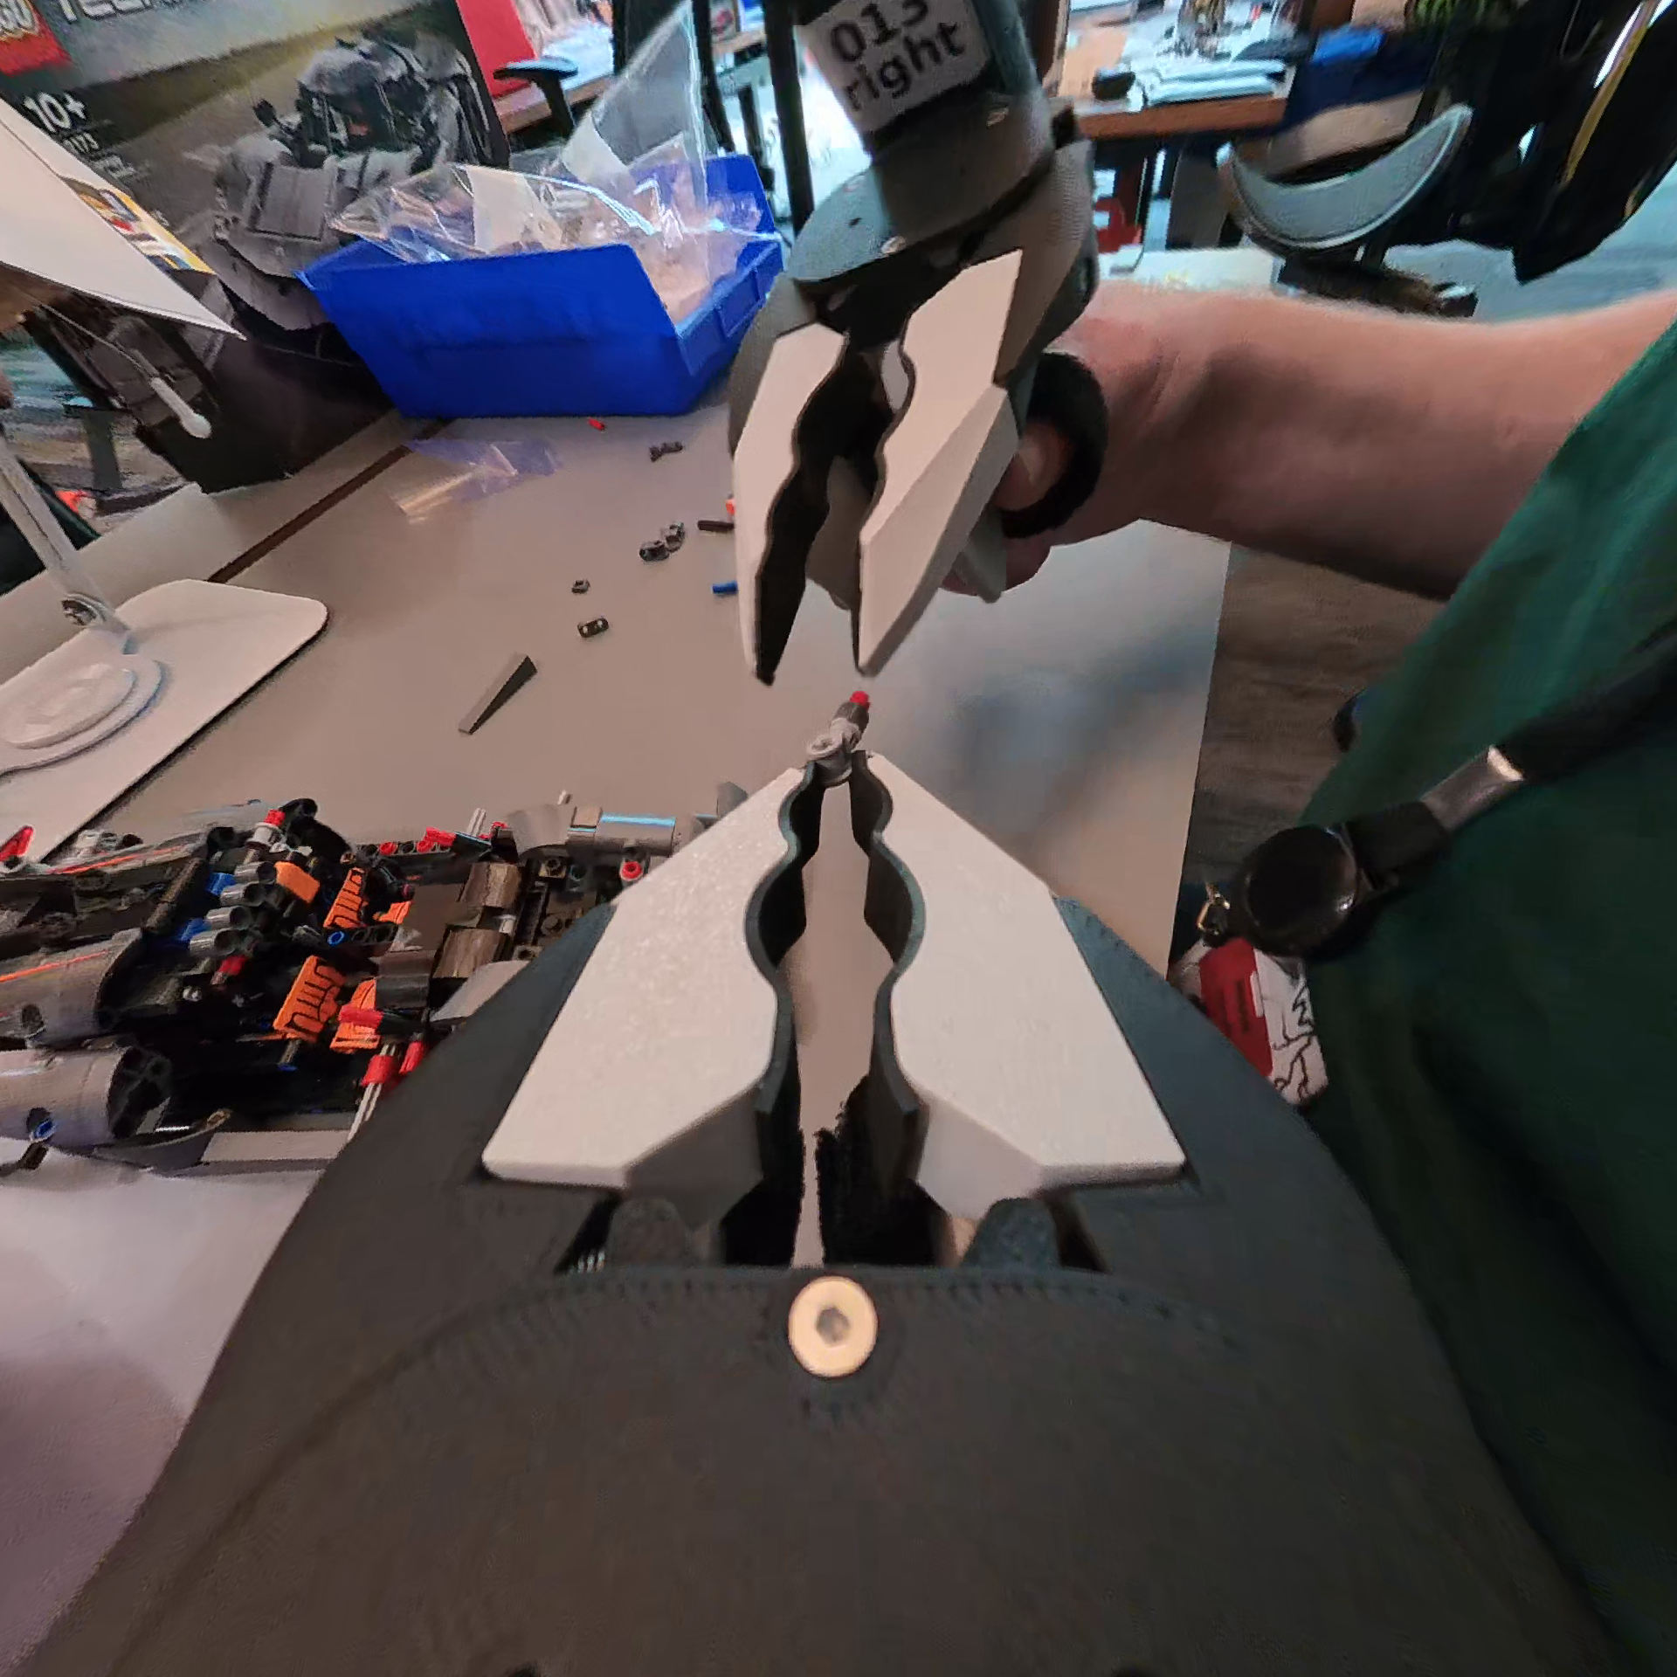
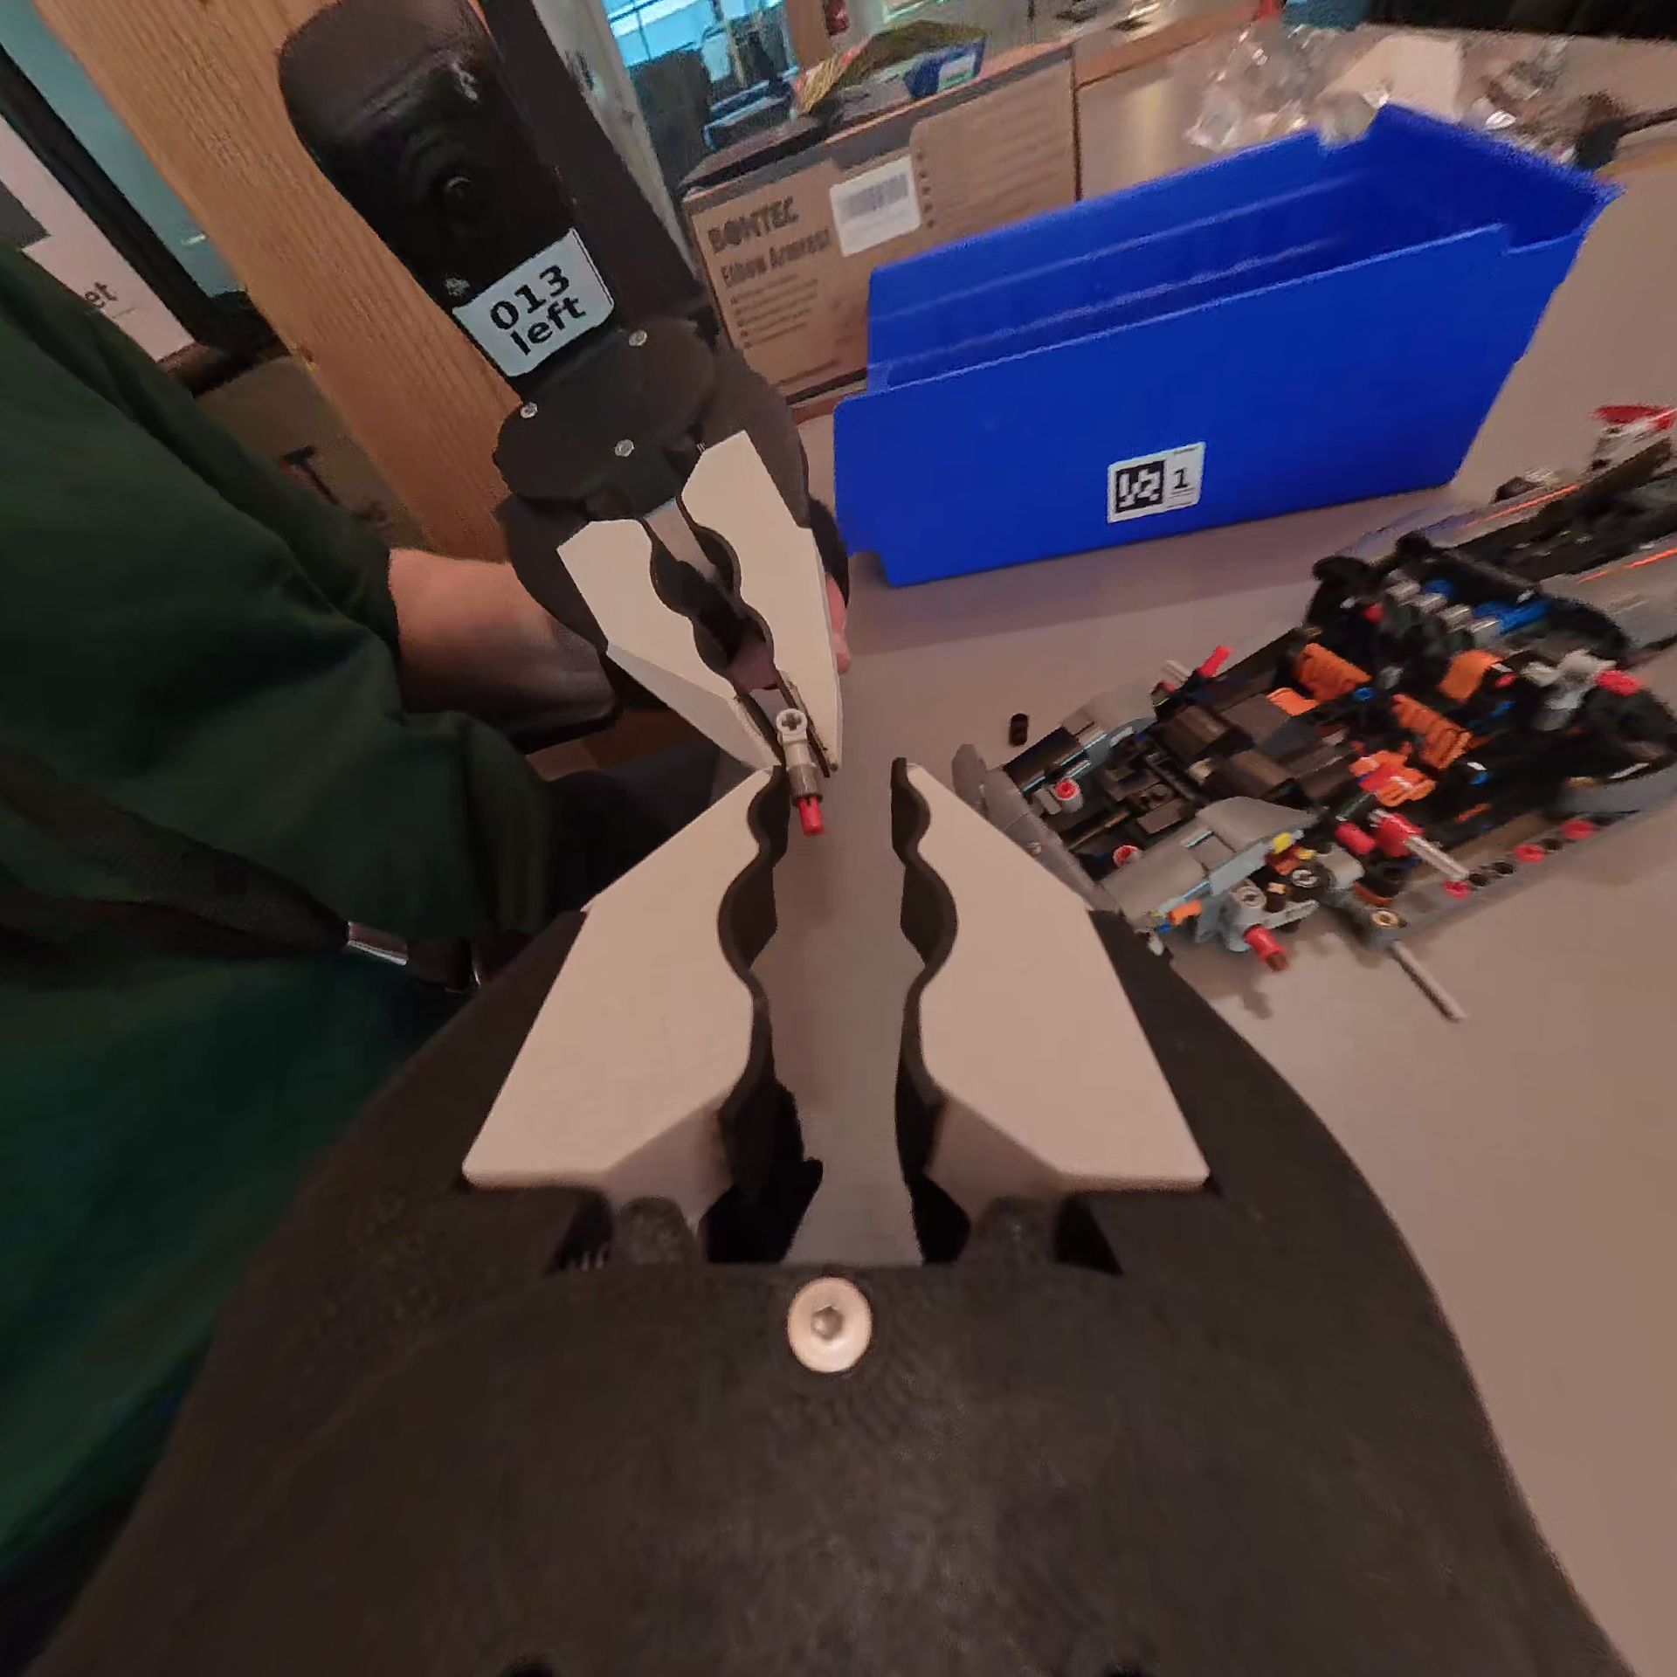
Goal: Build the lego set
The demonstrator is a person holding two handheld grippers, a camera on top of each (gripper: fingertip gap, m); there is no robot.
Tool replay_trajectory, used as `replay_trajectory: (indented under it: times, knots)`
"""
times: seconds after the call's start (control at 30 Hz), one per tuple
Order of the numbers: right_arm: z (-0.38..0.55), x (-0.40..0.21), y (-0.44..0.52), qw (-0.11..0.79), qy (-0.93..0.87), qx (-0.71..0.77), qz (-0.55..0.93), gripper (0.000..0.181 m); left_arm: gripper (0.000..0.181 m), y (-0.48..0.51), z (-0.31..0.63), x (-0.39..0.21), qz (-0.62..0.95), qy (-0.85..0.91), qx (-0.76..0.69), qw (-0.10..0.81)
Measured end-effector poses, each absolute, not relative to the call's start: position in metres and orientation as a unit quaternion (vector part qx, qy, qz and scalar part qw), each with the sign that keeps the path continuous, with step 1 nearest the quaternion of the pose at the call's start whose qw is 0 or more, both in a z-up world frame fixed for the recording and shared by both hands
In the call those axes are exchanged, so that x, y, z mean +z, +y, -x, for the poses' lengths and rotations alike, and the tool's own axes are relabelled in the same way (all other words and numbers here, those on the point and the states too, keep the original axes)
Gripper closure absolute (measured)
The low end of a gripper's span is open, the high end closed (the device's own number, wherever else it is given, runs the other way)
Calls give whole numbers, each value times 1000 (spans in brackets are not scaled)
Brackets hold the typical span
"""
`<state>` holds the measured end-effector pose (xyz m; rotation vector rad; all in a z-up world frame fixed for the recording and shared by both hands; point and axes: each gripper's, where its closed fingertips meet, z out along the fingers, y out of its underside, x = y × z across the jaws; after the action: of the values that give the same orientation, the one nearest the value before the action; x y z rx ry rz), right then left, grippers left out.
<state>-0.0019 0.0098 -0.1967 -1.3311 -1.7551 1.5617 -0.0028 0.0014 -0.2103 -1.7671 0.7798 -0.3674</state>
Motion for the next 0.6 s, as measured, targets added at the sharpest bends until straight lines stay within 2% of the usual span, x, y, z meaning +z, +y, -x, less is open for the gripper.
replay_trajectory:
  times: [0.3, 0.47, 0.6]
  knots:
    - [-3, -200, 3, 317, -704, 451, 448, 160, 177, 3, -1, -204, 742, 319, -191, 558]
    - [3, -210, -7, 310, -714, 442, 445, 176, 177, -1, -6, -206, 738, 335, -195, 552]
    - [2, -215, -10, 319, -712, 438, 447, 176, 177, -4, -7, -209, 734, 341, -207, 549]
